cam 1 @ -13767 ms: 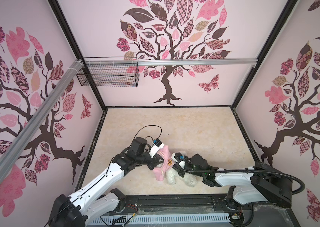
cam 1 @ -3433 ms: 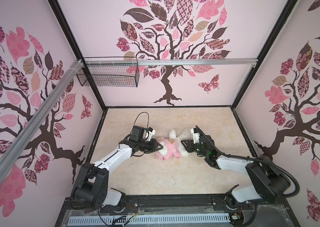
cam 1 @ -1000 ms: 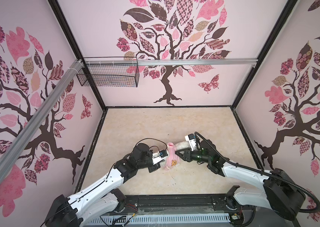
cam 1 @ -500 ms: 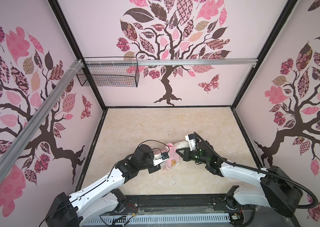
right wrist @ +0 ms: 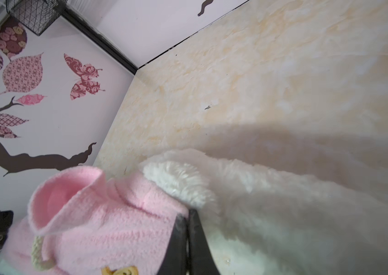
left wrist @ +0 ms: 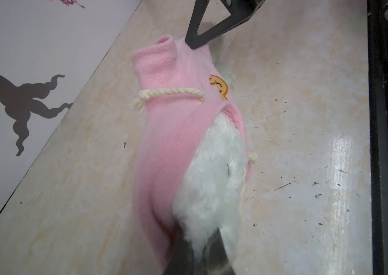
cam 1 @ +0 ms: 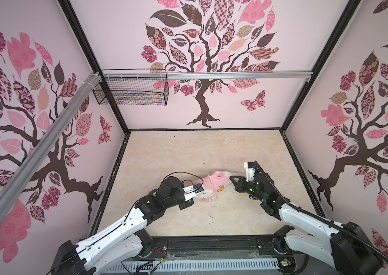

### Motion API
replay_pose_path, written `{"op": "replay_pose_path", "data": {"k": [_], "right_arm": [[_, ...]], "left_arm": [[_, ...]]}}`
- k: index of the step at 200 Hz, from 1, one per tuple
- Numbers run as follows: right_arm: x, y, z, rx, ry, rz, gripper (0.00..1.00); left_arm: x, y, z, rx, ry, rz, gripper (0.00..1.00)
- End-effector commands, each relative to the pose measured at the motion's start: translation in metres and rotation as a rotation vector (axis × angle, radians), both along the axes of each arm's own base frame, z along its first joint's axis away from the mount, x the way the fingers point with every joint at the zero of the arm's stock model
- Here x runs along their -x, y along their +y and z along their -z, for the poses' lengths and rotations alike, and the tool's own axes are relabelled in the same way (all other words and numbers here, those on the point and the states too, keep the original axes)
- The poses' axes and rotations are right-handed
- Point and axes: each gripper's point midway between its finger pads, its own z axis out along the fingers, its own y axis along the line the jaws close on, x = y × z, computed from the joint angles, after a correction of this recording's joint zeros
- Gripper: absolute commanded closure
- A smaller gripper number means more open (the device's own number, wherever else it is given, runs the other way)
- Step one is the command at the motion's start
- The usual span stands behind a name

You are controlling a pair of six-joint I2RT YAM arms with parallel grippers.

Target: Dress the teddy bear

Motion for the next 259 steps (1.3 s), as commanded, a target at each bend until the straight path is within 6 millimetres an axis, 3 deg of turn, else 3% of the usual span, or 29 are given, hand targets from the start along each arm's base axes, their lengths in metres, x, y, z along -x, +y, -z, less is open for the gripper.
{"op": "replay_pose_path", "data": {"k": [1,20,60,78,111,135,150,170,190,222,259], "right_arm": [[-0.031,-0.087,0.035,0.060,0.085,0.357,1.00],[-0.035,-0.089,0.042,0.026,0.113,0.350,1.00],[-0.026,-0.012,0.026,-0.010,0.080,0.009,1.00],[-0.014,0.006,0.023,-0.020,0.070,-0.108,1.00],[0.006,0.014,0.011,0.047,0.026,-0.242,0.78],[0.010,0.005,-0.028,0.139,-0.111,-0.228,0.68],[0.019,0.014,-0.064,0.148,-0.235,-0.268,0.64],[0.044,0.049,-0.107,0.106,-0.399,-0.399,0.56],[0.065,0.089,-0.125,0.083,-0.441,-0.560,0.51],[0.070,0.128,-0.125,0.025,-0.366,-0.741,0.48],[0.073,0.155,-0.088,0.157,-0.279,-0.837,0.43]], "left_arm": [[0.018,0.025,0.028,-0.110,0.057,0.001,1.00],[0.018,0.026,0.029,-0.114,0.045,0.005,1.00],[0.024,0.004,0.011,-0.006,0.079,0.075,1.00],[0.025,-0.003,0.005,0.023,0.062,0.109,1.00],[0.012,-0.003,0.001,-0.044,-0.023,0.119,1.00],[0.002,-0.001,0.002,-0.132,-0.097,0.140,1.00],[0.001,-0.002,-0.001,-0.145,-0.148,0.168,1.00],[0.006,-0.004,-0.009,-0.162,-0.240,0.243,1.00],[0.010,-0.006,-0.013,-0.188,-0.313,0.308,1.00],[0.012,-0.009,-0.019,-0.205,-0.372,0.357,1.00],[0.012,-0.012,-0.023,-0.198,-0.385,0.374,1.00]]}}
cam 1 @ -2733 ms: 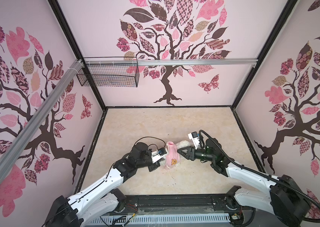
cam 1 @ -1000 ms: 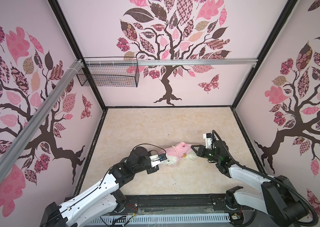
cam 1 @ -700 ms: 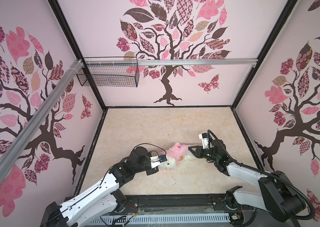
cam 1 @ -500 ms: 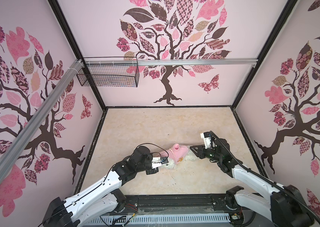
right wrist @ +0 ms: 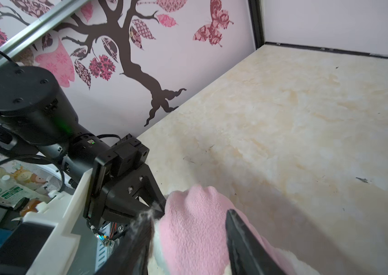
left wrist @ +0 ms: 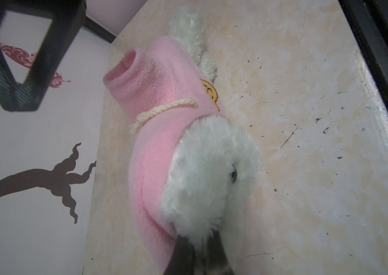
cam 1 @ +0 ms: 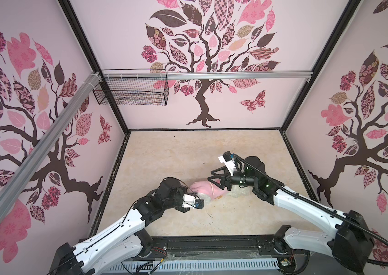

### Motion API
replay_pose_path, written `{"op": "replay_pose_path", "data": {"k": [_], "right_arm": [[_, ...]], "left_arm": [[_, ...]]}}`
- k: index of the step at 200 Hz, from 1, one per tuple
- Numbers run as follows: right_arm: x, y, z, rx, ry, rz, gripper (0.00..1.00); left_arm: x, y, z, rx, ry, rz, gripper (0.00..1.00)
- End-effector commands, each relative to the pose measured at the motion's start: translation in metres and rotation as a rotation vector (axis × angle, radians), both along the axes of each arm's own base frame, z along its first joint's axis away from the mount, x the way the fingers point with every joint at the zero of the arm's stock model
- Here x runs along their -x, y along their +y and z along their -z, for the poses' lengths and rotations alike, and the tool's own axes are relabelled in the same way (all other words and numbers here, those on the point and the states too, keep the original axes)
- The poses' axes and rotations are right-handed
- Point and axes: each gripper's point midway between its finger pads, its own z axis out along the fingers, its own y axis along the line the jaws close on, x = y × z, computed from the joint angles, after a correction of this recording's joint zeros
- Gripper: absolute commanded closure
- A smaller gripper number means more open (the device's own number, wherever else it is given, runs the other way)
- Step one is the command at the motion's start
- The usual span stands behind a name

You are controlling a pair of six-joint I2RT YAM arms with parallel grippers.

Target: Dress the teddy bear

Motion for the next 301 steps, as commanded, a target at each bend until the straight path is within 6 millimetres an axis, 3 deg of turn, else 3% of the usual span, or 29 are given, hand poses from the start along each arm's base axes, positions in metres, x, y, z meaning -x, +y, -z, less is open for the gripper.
{"op": "replay_pose_path", "data": {"k": [1,51,65,86,121,161,183,214,238,267,283,301], "right_arm": [[0.012,0.016,0.018,0.090,0.012,-0.090,0.43],[0.012,0.036,0.066,0.281,0.022,-0.086,0.47],[0.009,0.038,0.071,0.297,0.030,-0.077,0.56],[-0.004,0.038,0.071,0.317,0.031,-0.016,0.85],[-0.051,0.011,0.075,0.313,0.148,0.194,1.00],[-0.091,-0.025,0.087,0.251,0.276,0.321,1.00],[-0.100,-0.033,0.086,0.217,0.309,0.332,1.00],[-0.102,-0.037,0.066,0.207,0.252,0.340,0.86],[-0.105,-0.053,0.036,0.214,0.150,0.414,0.71],[-0.082,-0.065,0.007,0.112,0.078,0.423,0.61],[-0.062,-0.068,0.004,0.042,0.074,0.410,0.60],[-0.031,-0.058,0.004,-0.023,0.063,0.355,0.59]], "left_arm": [[-0.002,-0.011,-0.029,0.047,-0.074,0.054,1.00],[0.001,-0.013,-0.030,0.046,-0.072,0.063,1.00],[0.002,-0.013,-0.029,0.046,-0.071,0.065,1.00],[0.004,-0.012,-0.028,0.041,-0.067,0.071,1.00],[0.017,-0.009,-0.019,0.024,-0.045,0.087,1.00],[0.026,-0.004,-0.020,0.079,-0.018,0.065,1.00],[0.028,-0.001,-0.022,0.107,-0.017,0.046,1.00],[0.018,-0.002,-0.034,0.198,0.044,-0.065,1.00],[-0.001,-0.001,-0.055,0.380,0.211,-0.292,1.00],[-0.027,0.005,-0.062,0.630,0.575,-0.625,1.00],[-0.047,0.014,-0.062,0.781,0.790,-0.854,1.00],[-0.060,0.016,-0.059,0.884,0.984,-1.038,1.00]]}}
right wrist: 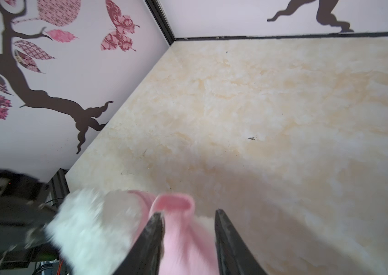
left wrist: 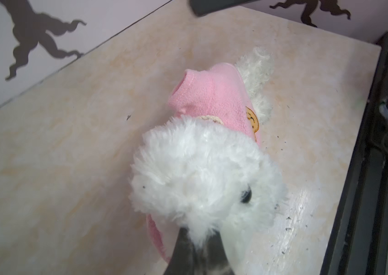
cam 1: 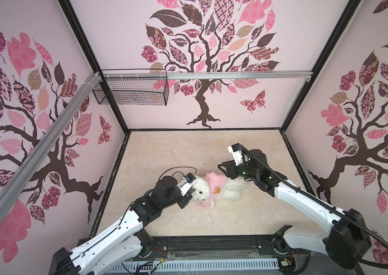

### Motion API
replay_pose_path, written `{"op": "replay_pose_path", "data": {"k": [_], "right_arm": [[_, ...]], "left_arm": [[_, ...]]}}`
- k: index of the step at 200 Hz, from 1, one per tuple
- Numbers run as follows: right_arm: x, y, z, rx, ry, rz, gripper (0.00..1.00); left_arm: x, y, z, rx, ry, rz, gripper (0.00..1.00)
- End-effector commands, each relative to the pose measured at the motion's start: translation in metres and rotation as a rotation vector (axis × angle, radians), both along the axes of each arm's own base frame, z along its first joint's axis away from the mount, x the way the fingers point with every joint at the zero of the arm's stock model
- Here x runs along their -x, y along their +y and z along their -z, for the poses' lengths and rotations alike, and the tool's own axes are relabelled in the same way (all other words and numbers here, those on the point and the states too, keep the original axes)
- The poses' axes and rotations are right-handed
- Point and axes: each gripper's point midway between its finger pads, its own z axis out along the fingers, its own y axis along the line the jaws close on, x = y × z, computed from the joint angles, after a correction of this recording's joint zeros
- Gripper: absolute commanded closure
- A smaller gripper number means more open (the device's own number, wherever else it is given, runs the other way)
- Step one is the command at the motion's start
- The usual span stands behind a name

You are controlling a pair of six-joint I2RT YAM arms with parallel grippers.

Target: Dress the teddy bear

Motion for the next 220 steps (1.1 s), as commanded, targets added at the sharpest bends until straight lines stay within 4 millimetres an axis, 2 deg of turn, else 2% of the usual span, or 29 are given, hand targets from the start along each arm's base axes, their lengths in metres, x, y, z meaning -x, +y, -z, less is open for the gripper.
{"op": "replay_pose_path", "data": {"k": [1,29,44,76,115,131,157,173,185,220], "right_arm": [[0.031,0.011,-0.006,-0.086,-0.031,-0.043,0.58],[0.077,0.046,0.004,-0.170,0.011,-0.148,0.54],[0.090,0.059,0.015,-0.217,0.045,-0.155,0.52],[0.088,0.077,0.048,-0.209,0.150,-0.119,0.47],[0.081,0.092,0.057,-0.283,0.197,-0.119,0.41],[0.072,0.088,0.063,-0.265,0.192,-0.066,0.48],[0.059,0.070,0.085,-0.188,0.195,0.065,0.77],[0.058,0.060,0.099,-0.141,0.196,0.102,0.89],[0.061,0.052,0.110,-0.114,0.192,0.114,0.92],[0.073,0.022,0.151,-0.028,0.191,0.153,0.94]], "left_arm": [[-0.026,-0.001,-0.040,0.363,0.289,-0.346,1.00],[-0.032,-0.019,-0.045,0.545,0.469,-0.416,1.00],[-0.032,-0.029,-0.048,0.628,0.529,-0.404,1.00],[-0.030,-0.039,-0.052,0.696,0.629,-0.407,1.00],[-0.026,-0.045,-0.058,0.725,0.654,-0.387,1.00],[-0.025,-0.047,-0.058,0.724,0.670,-0.380,1.00],[-0.022,-0.052,-0.060,0.736,0.701,-0.359,1.00],[-0.023,-0.051,-0.064,0.753,0.705,-0.368,1.00],[-0.024,-0.051,-0.069,0.766,0.709,-0.367,1.00],[-0.028,-0.051,-0.086,0.799,0.737,-0.339,1.00]]}}
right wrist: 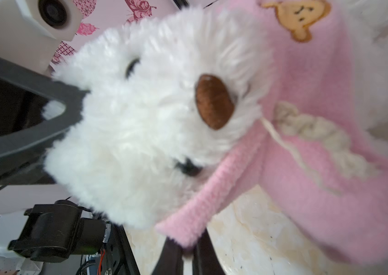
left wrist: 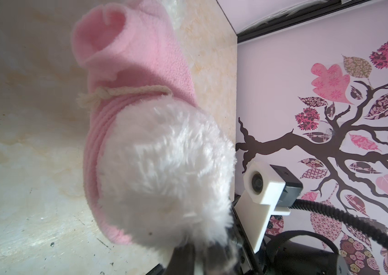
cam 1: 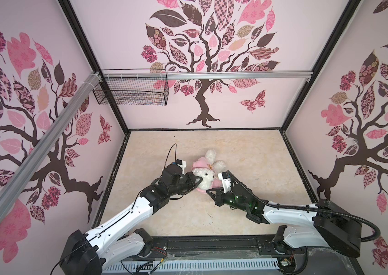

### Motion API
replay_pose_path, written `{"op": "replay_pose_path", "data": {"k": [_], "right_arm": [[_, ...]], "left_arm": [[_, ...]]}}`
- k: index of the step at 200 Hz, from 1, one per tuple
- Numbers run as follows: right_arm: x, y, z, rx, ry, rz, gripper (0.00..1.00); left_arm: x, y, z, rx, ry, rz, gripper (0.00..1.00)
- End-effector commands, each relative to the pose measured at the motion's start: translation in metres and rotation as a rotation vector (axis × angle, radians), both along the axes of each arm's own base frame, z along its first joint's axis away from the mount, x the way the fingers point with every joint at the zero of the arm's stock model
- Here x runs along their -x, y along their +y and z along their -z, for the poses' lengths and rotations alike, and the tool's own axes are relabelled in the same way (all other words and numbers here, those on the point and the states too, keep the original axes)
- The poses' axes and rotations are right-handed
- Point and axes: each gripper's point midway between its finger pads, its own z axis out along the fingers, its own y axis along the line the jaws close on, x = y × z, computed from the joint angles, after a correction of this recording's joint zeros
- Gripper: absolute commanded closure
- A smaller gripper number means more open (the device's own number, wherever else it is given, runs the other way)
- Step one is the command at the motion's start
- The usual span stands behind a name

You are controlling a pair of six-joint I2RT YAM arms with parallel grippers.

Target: Dress the teddy bear

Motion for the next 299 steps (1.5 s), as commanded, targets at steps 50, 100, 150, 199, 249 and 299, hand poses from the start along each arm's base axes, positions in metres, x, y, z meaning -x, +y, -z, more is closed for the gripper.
{"op": "replay_pose_path", "data": {"k": [50,100,150,199,249,299], "right_arm": [[0.008,-0.063,0.075,0.234,0.020,0.131,0.90],[0.008,-0.086,0.081,0.277,0.037,0.152,0.84],[0.012,-0.082,0.041,0.194,-0.047,0.061,0.75],[0.049,-0.027,-0.027,-0.002,-0.161,-0.196,0.53],[0.025,-0.009,-0.025,0.028,-0.189,-0.122,0.50],[0.007,-0.007,-0.035,0.021,-0.258,-0.049,0.58]], "left_arm": [[-0.009,-0.014,-0.079,0.201,-0.075,0.070,1.00],[-0.015,-0.006,-0.077,0.220,-0.054,0.053,1.00],[-0.015,-0.010,-0.069,0.235,-0.012,0.084,1.00],[-0.015,-0.013,-0.061,0.234,0.017,0.091,1.00],[-0.014,-0.015,-0.060,0.242,0.029,0.107,1.00],[-0.011,-0.016,-0.062,0.247,0.031,0.119,1.00]]}}
